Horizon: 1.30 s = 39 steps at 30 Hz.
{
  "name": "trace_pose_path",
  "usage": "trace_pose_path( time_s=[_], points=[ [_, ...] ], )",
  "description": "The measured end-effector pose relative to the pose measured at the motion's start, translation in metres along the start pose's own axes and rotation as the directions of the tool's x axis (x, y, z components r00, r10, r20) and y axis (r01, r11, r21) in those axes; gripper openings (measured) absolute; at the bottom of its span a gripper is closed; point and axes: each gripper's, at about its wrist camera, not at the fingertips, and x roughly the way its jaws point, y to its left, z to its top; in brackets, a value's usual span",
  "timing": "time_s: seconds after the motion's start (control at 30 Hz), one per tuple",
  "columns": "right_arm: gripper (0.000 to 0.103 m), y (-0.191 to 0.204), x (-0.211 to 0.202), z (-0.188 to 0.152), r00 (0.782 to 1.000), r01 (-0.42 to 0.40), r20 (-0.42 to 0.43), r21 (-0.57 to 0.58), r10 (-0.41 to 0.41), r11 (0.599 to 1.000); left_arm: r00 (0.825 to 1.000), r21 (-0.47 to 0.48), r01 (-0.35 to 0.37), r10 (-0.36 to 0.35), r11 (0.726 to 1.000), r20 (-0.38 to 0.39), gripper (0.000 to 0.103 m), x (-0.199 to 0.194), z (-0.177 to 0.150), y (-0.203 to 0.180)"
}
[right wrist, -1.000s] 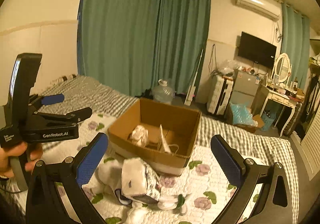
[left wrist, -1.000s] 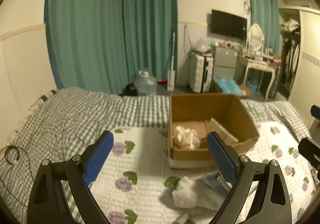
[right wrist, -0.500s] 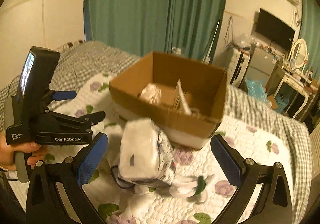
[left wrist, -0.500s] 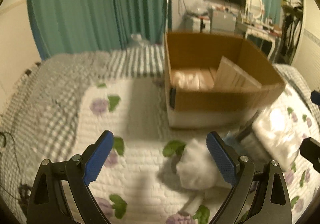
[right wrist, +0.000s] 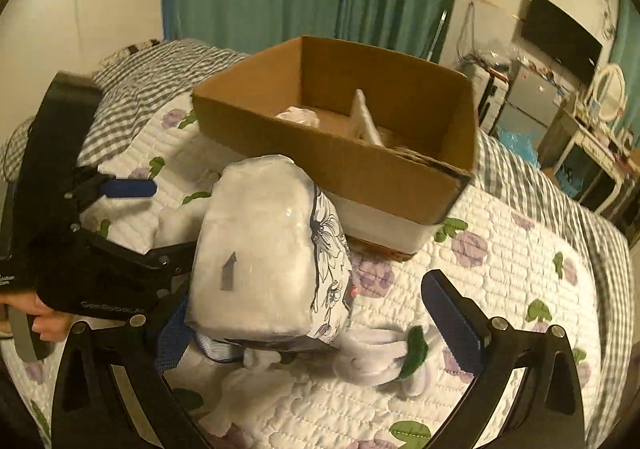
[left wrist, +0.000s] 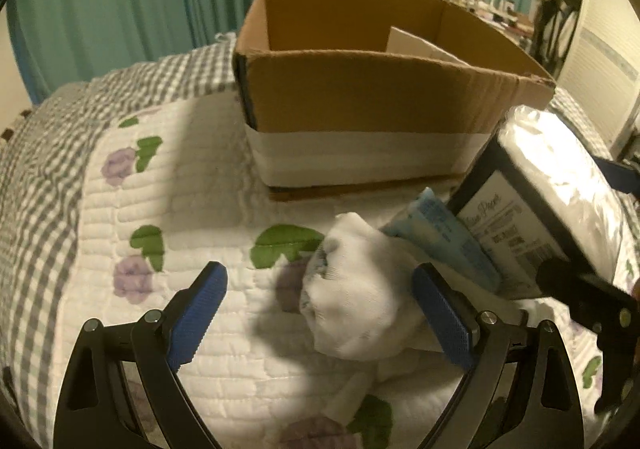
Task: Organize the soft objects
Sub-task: 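Grasp the white sock with the left tool while the right tool grasps the plastic-wrapped pack, then lift and carry the sock and wrapped pack with both tools over the box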
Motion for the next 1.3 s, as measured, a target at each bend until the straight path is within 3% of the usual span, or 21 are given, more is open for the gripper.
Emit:
trace_pose_path(
  time_s=[0.13,0.23,0.27,0.33,0.4,0.5,0.8,1.3],
  points=[
    [0.103,-0.009,-0.001,0.000,1.000,-0.030,0.002,0.045,0.030,0.999,0.998,-0.006,0.065,-0.065,0.998,-0.020,0.096,0.001,0.001,-0.001],
    [0.100,-0.007,-0.001,0.000,0.999,-0.037,0.003,0.039,0.036,0.999,0.995,0.041,0.074,-0.071,0.996,-0.066,0.096,0.011,-0.005,-0.014],
    [0.093,-0.004,-0.001,-0.001,0.999,-0.040,0.002,0.036,0.040,0.999,0.995,0.048,0.069,-0.066,0.996,-0.072,0.095,0.014,-0.007,-0.016],
    [0.077,-0.001,-0.001,-0.002,0.999,-0.045,-0.008,0.024,0.045,0.999,0.997,0.040,0.062,-0.059,0.997,-0.058,0.077,0.017,-0.009,-0.016],
    [0.059,0.004,-0.001,-0.003,0.999,-0.046,-0.013,0.013,0.046,0.999,0.997,0.031,0.069,-0.067,0.997,-0.048,0.066,0.015,-0.010,-0.017],
    [0.046,0.007,-0.004,-0.004,0.999,-0.044,-0.013,0.015,0.044,0.999,0.997,0.068,0.071,-0.069,0.995,-0.029,0.057,0.009,-0.013,-0.024],
    [0.042,0.014,-0.032,-0.002,0.999,-0.024,0.041,0.034,0.022,0.999,0.998,0.026,0.067,-0.067,0.997,0.008,0.043,-0.016,-0.012,-0.008],
    [0.042,0.041,-0.093,0.007,0.988,0.008,0.156,0.012,-0.010,1.000,0.991,-0.036,-0.002,0.007,0.999,0.132,0.041,-0.075,-0.010,0.031]
  ],
)
